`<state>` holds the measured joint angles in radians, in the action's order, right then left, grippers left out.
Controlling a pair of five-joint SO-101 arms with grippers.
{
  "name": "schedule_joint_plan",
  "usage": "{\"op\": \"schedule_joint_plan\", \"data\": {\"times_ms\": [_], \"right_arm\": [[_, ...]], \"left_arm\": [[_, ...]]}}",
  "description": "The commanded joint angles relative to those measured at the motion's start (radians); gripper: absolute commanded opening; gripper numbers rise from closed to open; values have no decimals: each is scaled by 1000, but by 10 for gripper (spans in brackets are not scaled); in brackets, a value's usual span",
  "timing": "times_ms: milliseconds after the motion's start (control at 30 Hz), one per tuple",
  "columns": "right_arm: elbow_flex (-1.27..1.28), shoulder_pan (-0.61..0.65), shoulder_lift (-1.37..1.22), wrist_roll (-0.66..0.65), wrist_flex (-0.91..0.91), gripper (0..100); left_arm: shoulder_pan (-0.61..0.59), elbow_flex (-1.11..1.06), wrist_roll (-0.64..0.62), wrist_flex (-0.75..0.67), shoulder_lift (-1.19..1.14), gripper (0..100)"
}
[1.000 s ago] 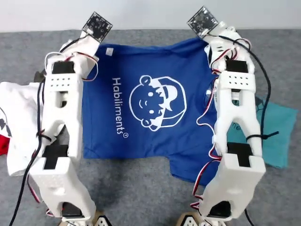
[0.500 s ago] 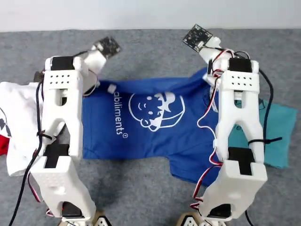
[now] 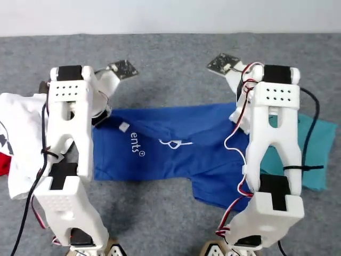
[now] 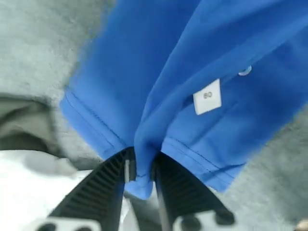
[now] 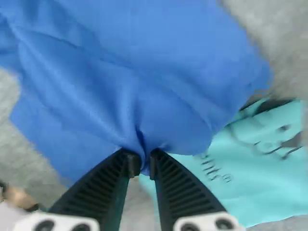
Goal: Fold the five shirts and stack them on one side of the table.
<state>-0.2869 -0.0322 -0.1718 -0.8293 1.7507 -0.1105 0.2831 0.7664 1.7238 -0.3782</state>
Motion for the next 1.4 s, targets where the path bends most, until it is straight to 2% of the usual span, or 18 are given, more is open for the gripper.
{"op": "schedule_joint_plan", "data": {"times_ms": [0,233,467,1267,1367], "right_arm": [[26,-12,82,41,47,11],[265,-7,205,43,44,11],[394,-7,274,46,42,11],[588,-67,337,6,42,11],[591,-73,343,6,42,29]], "left_arm": [[-2,-62,12,31,17,5],[-3,-143,25,29,17,5],[-6,-156,26,28,9,5],[-5,-311,83,31,15,6],[-6,-309,84,29,17,34]]}}
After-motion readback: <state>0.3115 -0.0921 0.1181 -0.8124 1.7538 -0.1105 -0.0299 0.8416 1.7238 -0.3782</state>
